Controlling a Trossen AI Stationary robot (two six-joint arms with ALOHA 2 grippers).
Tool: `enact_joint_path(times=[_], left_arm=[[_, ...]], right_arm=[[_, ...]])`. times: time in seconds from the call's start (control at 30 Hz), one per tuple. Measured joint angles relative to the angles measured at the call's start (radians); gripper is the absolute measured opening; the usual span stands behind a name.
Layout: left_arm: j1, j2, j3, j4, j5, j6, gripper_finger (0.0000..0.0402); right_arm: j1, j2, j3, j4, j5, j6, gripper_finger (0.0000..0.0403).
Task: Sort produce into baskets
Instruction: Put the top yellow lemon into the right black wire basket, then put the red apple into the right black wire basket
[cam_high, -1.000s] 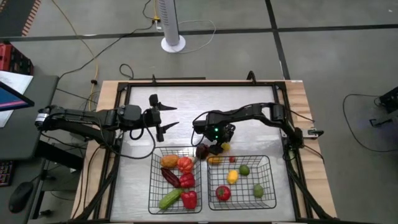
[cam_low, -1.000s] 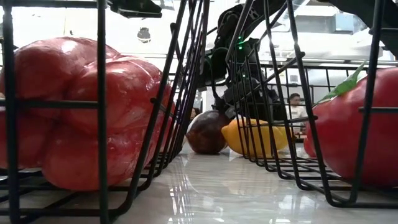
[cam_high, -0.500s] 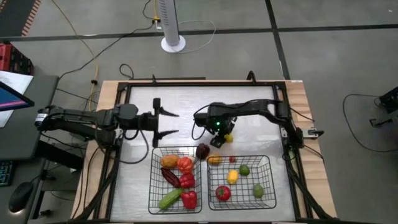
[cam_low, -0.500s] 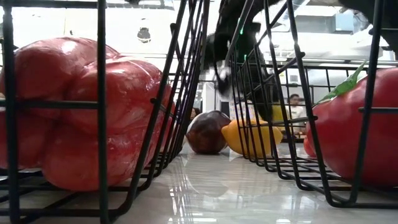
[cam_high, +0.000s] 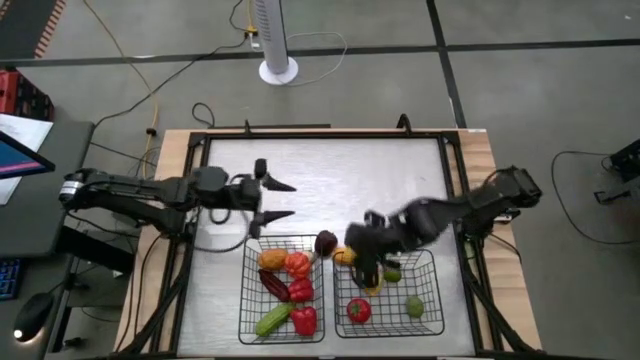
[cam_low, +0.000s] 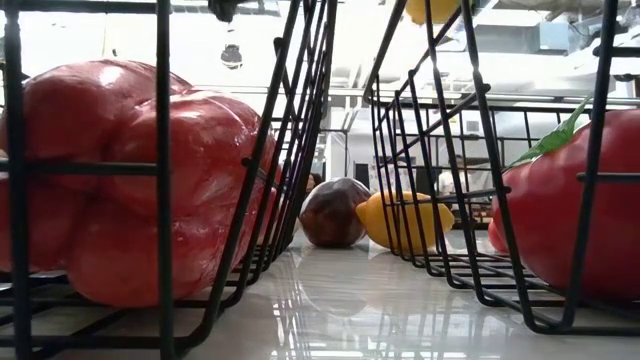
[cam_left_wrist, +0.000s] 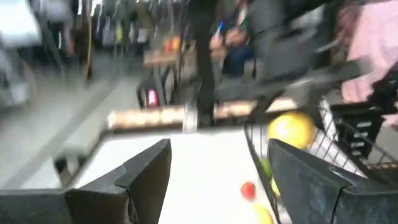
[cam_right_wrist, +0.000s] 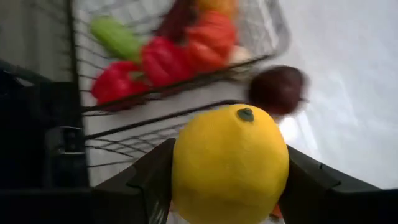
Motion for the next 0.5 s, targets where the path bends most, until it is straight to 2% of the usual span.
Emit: enact_joint_path(times=[0.17,0.33,0.5], left_arm=[[0.06,0.163,0.125,-0.29,0.038,-0.138,0.0254],[0.097,0.352,0.323,-0.488,0.102,-0.122,0.0254],[0.117,0.562,0.55,-0.705,0.221,-0.047,0.0254]], right_arm=[[0.13,0.009,-0.096,0.076,0.097,0.115,0.0267],[0.161,0.047,-0.124,0.015,0.102,0.252,0.0321],[0.206,0.032,-0.173,-0.018,0.225,0.269,0.036]])
